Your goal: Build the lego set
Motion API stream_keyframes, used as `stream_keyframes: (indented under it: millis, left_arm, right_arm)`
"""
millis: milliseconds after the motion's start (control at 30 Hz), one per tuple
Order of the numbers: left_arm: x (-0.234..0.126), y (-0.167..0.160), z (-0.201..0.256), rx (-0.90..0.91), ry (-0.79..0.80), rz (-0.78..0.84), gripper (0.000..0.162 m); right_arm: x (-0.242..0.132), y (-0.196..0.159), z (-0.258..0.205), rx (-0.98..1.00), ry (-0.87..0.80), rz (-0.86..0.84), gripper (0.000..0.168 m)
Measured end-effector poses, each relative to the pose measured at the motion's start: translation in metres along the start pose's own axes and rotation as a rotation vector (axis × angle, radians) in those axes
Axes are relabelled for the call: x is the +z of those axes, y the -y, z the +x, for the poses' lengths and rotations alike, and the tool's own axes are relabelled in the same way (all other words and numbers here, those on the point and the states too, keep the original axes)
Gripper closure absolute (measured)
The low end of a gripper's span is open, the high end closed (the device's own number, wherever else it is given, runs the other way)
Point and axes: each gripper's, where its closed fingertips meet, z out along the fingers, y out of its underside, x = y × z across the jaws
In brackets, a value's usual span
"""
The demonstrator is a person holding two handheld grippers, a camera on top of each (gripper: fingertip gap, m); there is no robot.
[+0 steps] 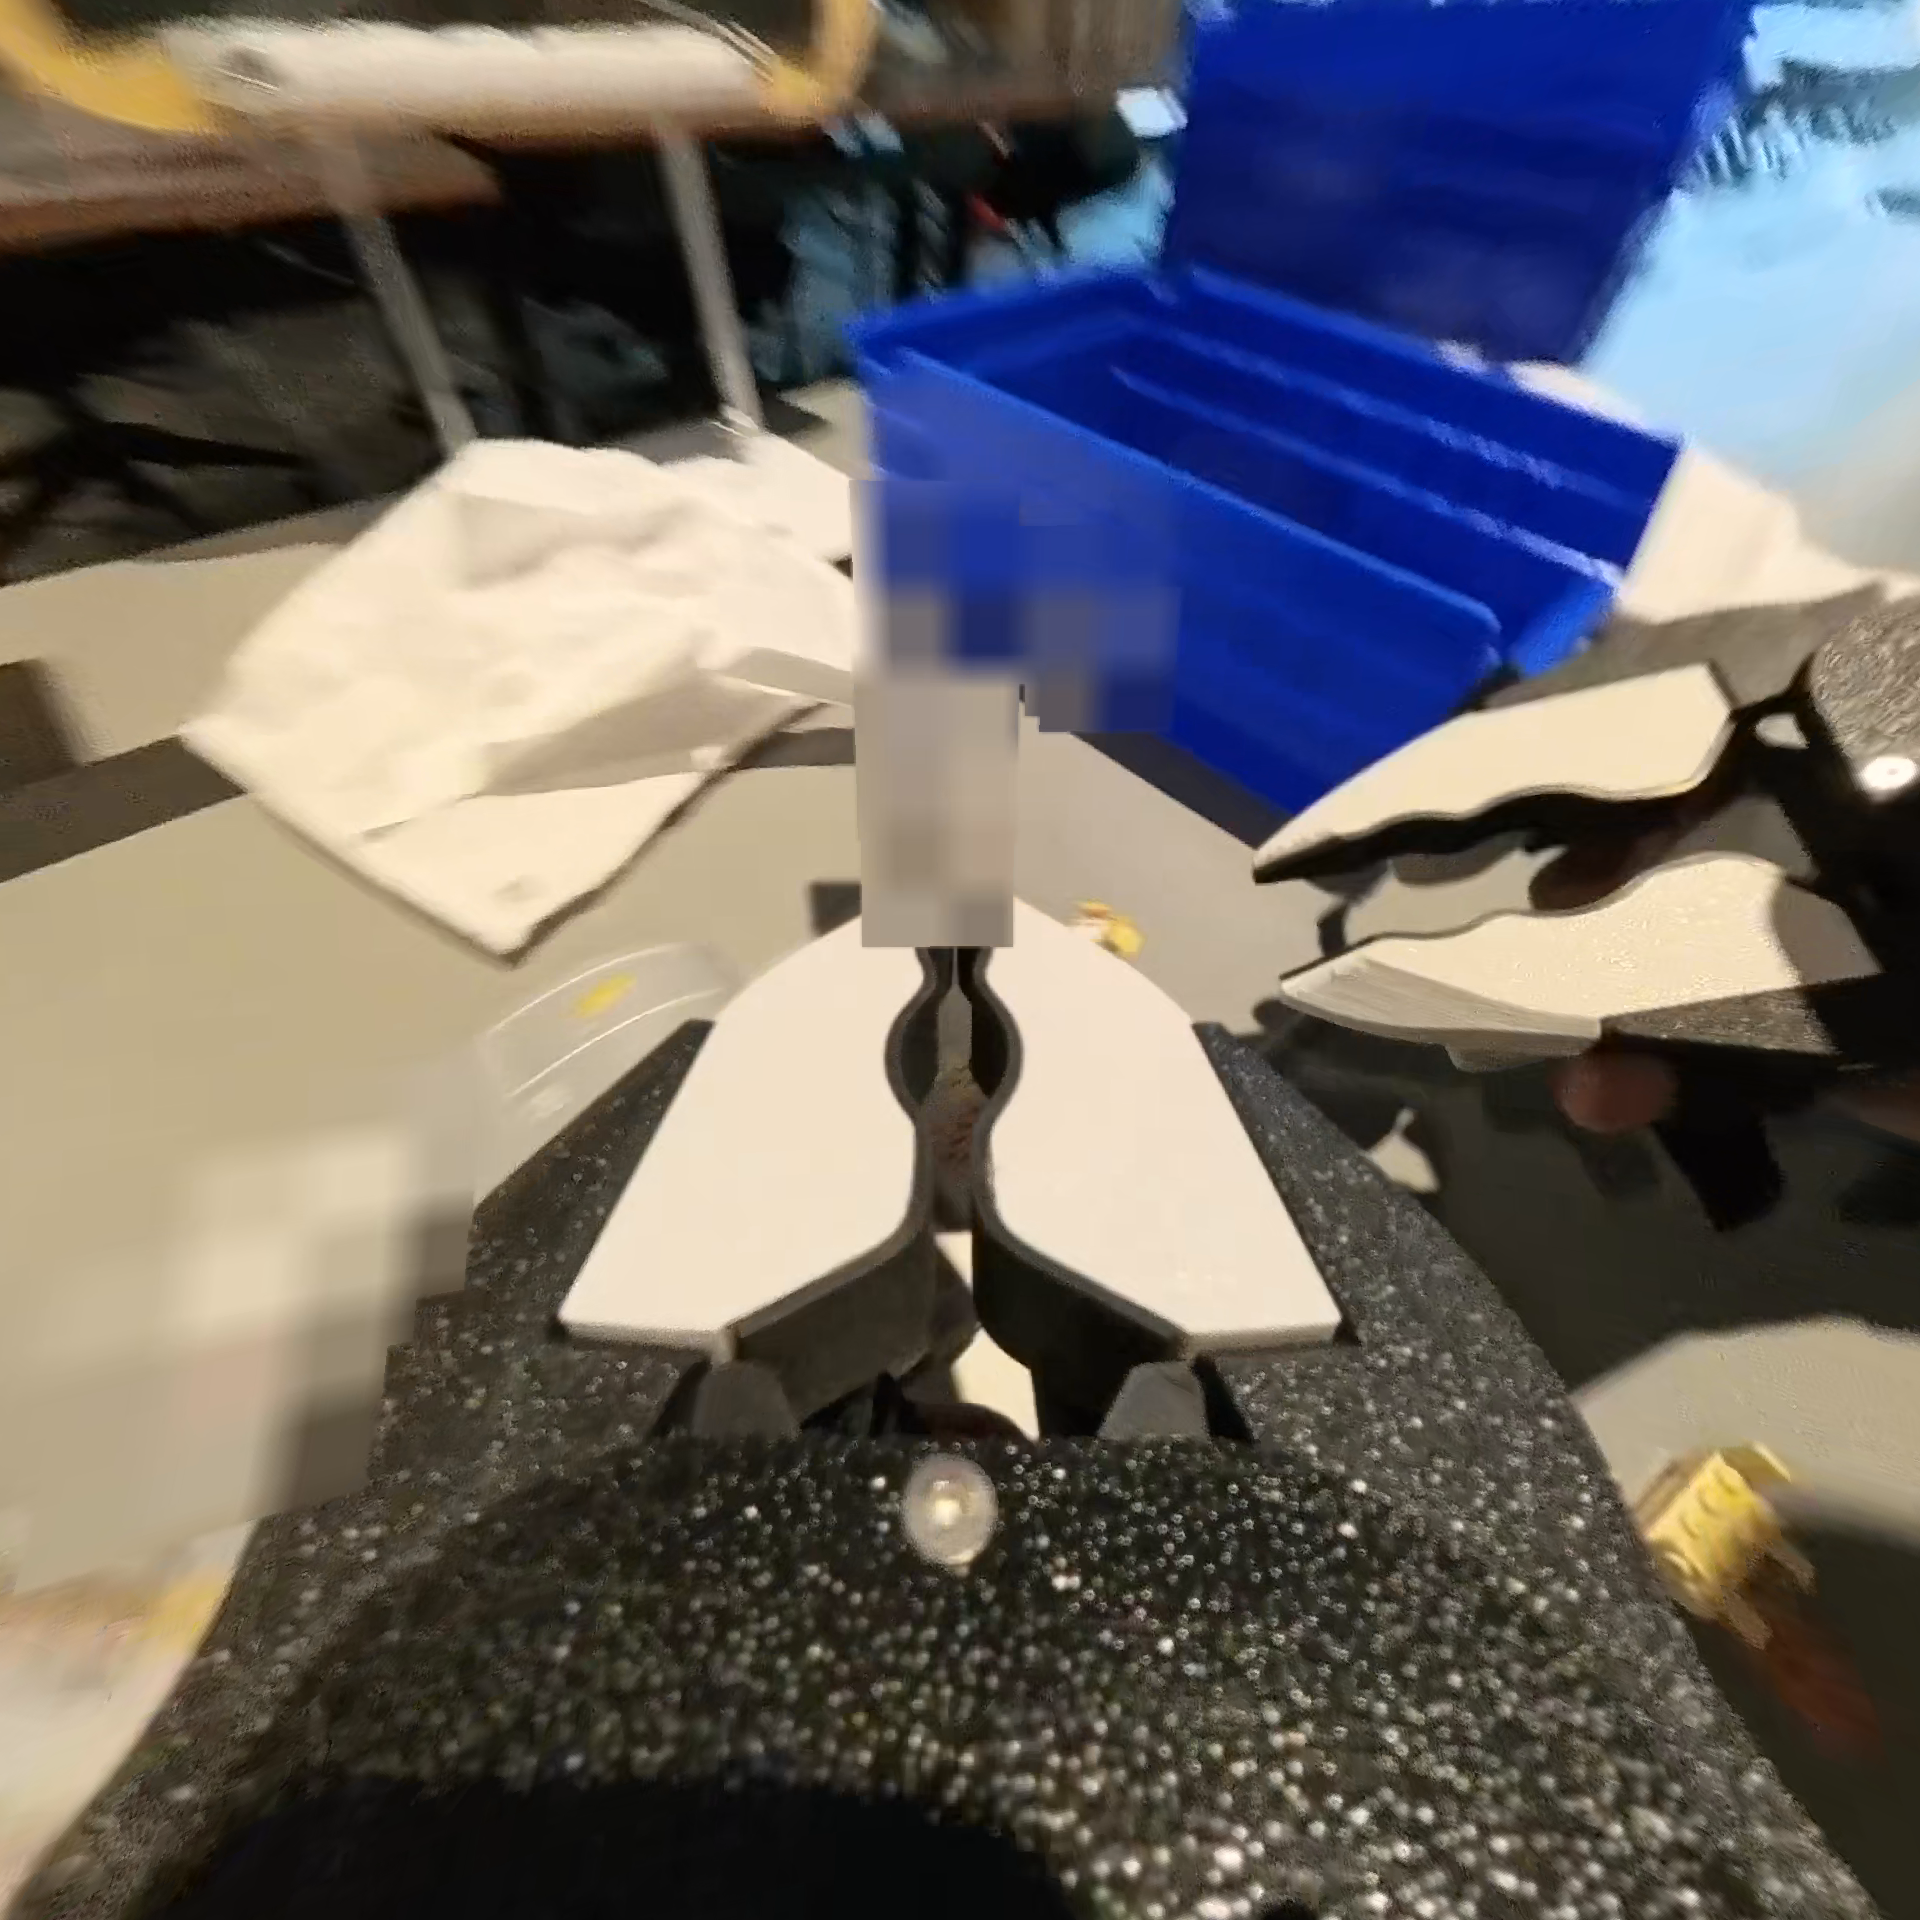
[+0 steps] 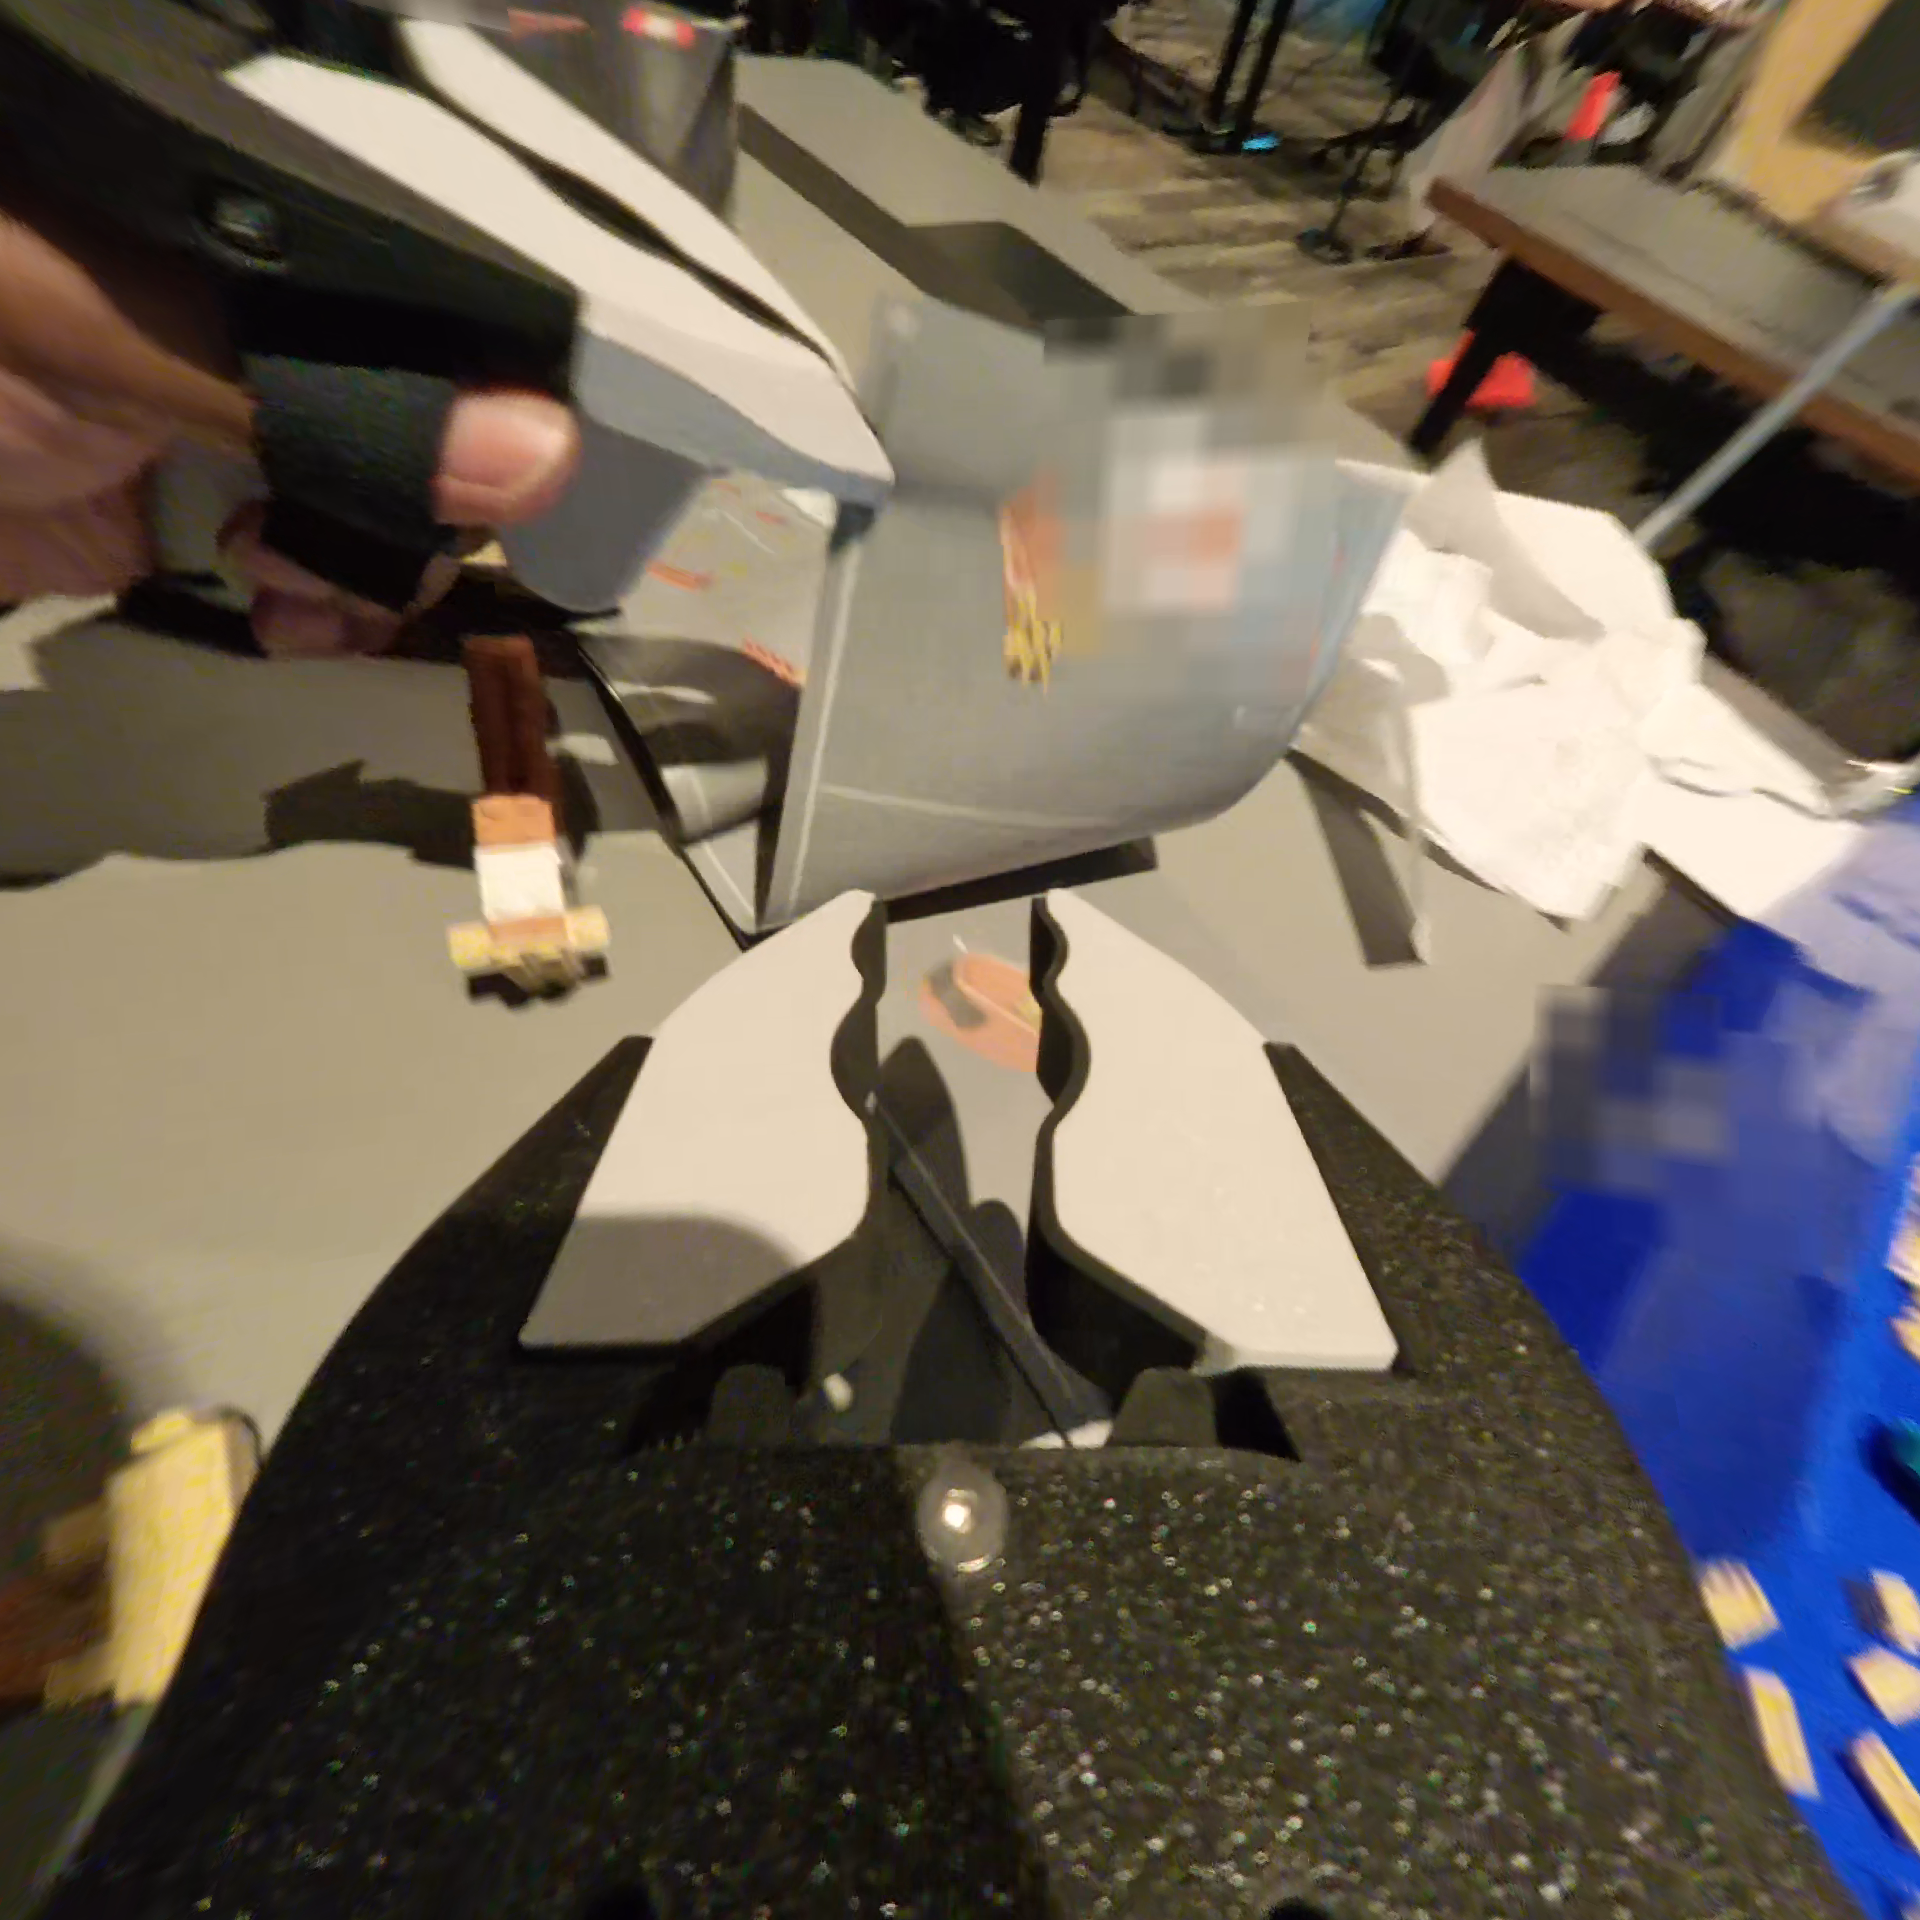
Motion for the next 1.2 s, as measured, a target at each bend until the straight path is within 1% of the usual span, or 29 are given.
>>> stream_keyframes:
  millis: [100,233,367,533,600,800,867,967,1133,1200]
  left_arm:
    - [-0.023,0.000,-0.019,-0.091,0.063,0.087,0.162]
    - [-0.045,-0.011,-0.035,-0.141,0.128,0.136,0.162]
    - [-0.057,-0.025,-0.045,-0.164,0.165,0.144,0.161]
    - [-0.062,-0.041,-0.053,-0.177,0.179,0.108,0.159]
    - [-0.062,-0.048,-0.056,-0.176,0.179,0.083,0.156]
    - [-0.072,-0.059,-0.058,-0.145,0.178,0.020,0.135]
    - [-0.079,-0.063,-0.053,-0.098,0.178,-0.014,0.132]
    - [-0.094,-0.076,-0.052,0.036,0.250,-0.104,0.131]
    - [-0.124,-0.113,-0.065,0.362,0.463,-0.385,0.132]
    - [-0.132,-0.127,-0.068,0.424,0.494,-0.480,0.133]
  right_arm:
    - [0.018,0.008,-0.003,0.011,0.041,-0.034,0.138]
    - [0.047,0.026,-0.007,0.005,0.107,-0.044,0.135]
    - [0.076,0.041,-0.018,-0.013,0.201,-0.053,0.132]
    - [0.104,0.037,-0.030,-0.029,0.258,-0.128,0.130]
    - [0.111,0.033,-0.033,-0.039,0.261,-0.157,0.130]
    - [0.121,0.027,-0.039,-0.081,0.248,-0.203,0.131]
    - [0.122,0.027,-0.040,-0.084,0.247,-0.210,0.131]
    - [0.123,0.026,-0.042,-0.099,0.241,-0.220,0.131]
    - [0.126,0.023,-0.045,-0.105,0.247,-0.237,0.131]
    - [0.127,0.023,-0.046,-0.108,0.246,-0.241,0.131]
